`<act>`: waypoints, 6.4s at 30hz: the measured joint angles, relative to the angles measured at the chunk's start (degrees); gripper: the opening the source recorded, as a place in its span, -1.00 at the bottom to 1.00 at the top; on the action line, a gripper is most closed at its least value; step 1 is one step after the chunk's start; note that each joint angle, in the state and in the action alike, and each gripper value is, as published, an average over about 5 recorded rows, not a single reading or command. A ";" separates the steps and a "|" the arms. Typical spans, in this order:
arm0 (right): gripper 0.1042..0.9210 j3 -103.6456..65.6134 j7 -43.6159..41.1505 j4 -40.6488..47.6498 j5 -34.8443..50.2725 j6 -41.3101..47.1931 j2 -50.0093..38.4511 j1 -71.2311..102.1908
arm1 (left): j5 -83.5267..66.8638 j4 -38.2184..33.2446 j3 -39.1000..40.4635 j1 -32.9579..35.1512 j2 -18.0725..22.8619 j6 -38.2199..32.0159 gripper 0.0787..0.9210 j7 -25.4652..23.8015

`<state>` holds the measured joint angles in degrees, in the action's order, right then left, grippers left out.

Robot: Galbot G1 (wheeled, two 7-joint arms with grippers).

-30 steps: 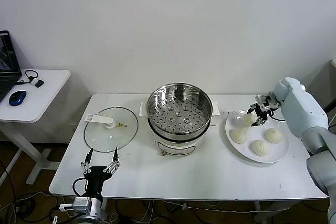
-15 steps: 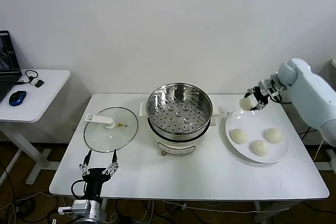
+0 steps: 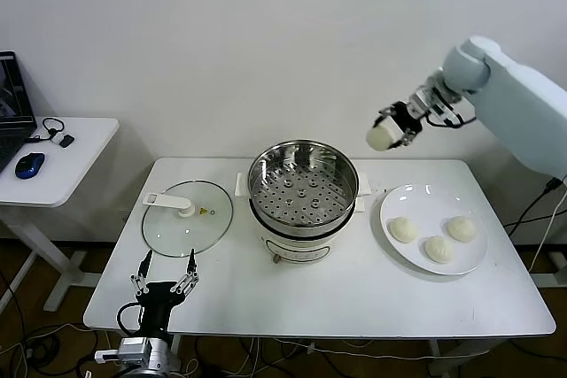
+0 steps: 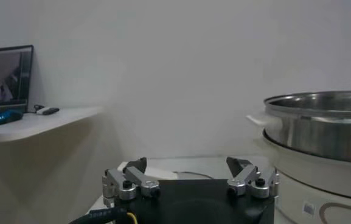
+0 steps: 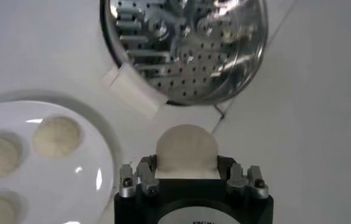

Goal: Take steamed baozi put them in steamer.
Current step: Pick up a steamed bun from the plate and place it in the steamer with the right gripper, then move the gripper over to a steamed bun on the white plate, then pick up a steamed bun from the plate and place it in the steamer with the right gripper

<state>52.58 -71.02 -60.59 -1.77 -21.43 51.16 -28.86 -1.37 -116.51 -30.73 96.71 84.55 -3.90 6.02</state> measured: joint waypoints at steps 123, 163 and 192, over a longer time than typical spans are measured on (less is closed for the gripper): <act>0.76 13.52 5.06 7.97 13.77 20.46 -7.82 13.49 | -1.07 -3.08 -0.67 1.24 -0.11 0.95 0.77 3.61; 0.47 4.40 4.25 15.62 3.98 17.57 -1.50 23.02 | -1.90 -1.91 -1.08 1.65 -0.26 0.79 0.77 3.88; 0.34 10.49 0.02 11.64 10.13 18.11 -2.33 10.93 | -1.57 -2.05 -0.98 1.69 -0.13 1.05 0.77 3.83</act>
<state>63.07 -71.00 -48.94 8.37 -3.32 48.83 -17.93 -2.93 -118.56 -31.72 98.40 84.42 -2.85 9.85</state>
